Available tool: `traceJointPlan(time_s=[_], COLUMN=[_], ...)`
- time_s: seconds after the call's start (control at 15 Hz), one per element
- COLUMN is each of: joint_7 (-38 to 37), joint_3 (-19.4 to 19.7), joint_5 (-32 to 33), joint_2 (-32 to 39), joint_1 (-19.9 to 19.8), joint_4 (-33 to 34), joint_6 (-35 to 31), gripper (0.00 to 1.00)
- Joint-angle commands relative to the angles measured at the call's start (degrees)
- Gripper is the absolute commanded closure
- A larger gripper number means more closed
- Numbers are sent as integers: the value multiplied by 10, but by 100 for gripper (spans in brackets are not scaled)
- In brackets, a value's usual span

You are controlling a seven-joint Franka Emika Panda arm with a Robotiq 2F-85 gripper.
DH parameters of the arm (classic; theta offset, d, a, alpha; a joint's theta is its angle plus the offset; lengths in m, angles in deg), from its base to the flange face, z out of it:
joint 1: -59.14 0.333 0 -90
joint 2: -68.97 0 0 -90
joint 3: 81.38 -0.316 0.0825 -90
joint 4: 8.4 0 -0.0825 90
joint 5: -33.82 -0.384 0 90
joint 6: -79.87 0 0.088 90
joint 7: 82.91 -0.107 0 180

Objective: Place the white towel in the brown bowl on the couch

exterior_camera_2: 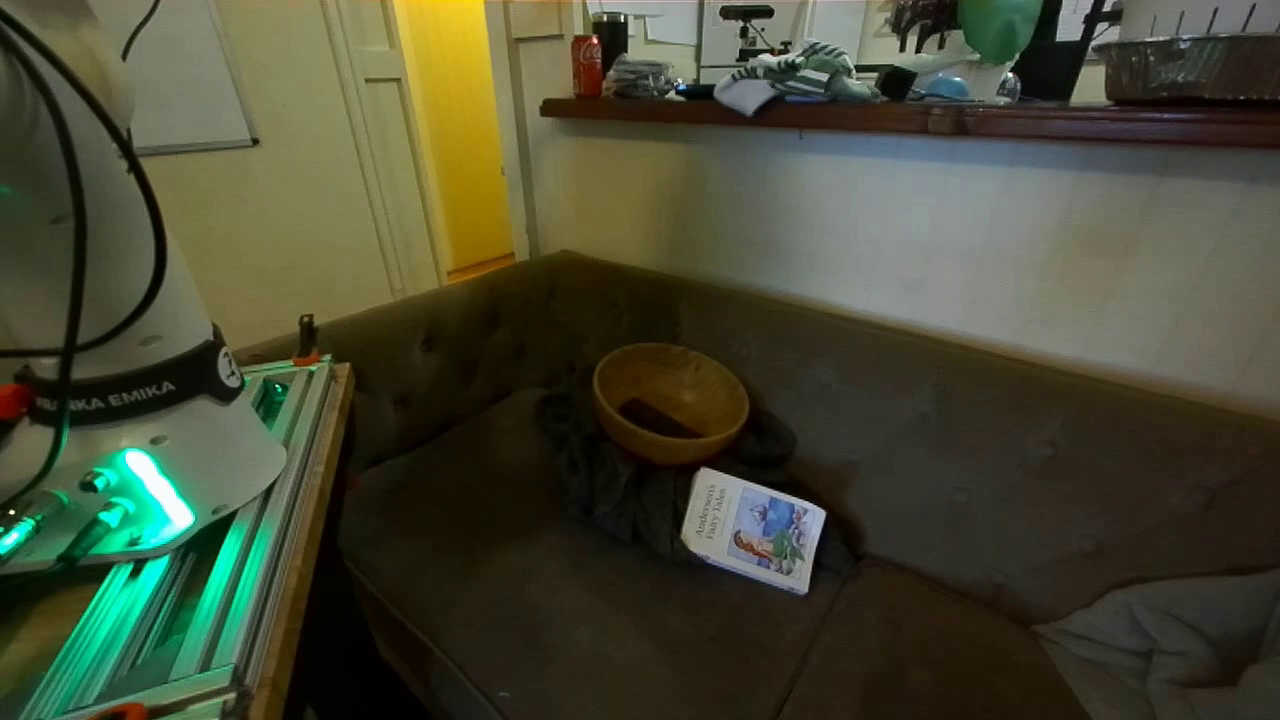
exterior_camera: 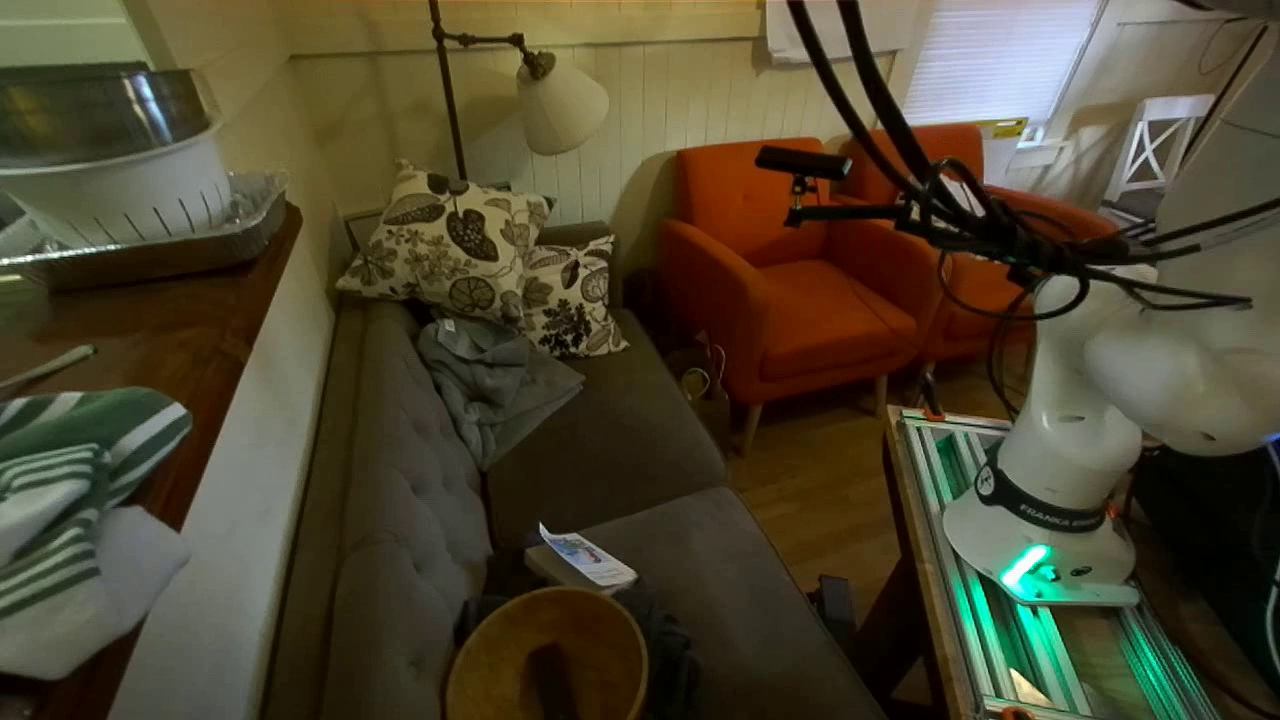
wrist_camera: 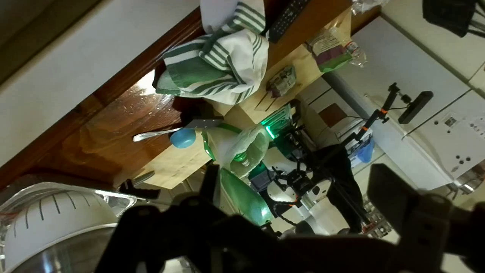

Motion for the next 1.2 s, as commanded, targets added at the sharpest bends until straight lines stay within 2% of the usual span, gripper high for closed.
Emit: traceJointPlan(time_s=[0.0, 0.07, 0.4, 0.53, 0.87, 1.13], joint_7=[-13, -6, -24, -83, -157, -216], joint_3=[5, 1, 5, -11, -37, -25], joint_5=[16, 12, 23, 56, 112, 173], joint_2=[27, 20, 32, 83, 215, 335], joint_1=[-15, -2, -11, -5, 39, 94], joint_4=[36, 3, 23, 50, 125, 219], joint_6=[27, -3, 9, 10, 37, 47], gripper=[0, 0, 0, 0, 0, 0])
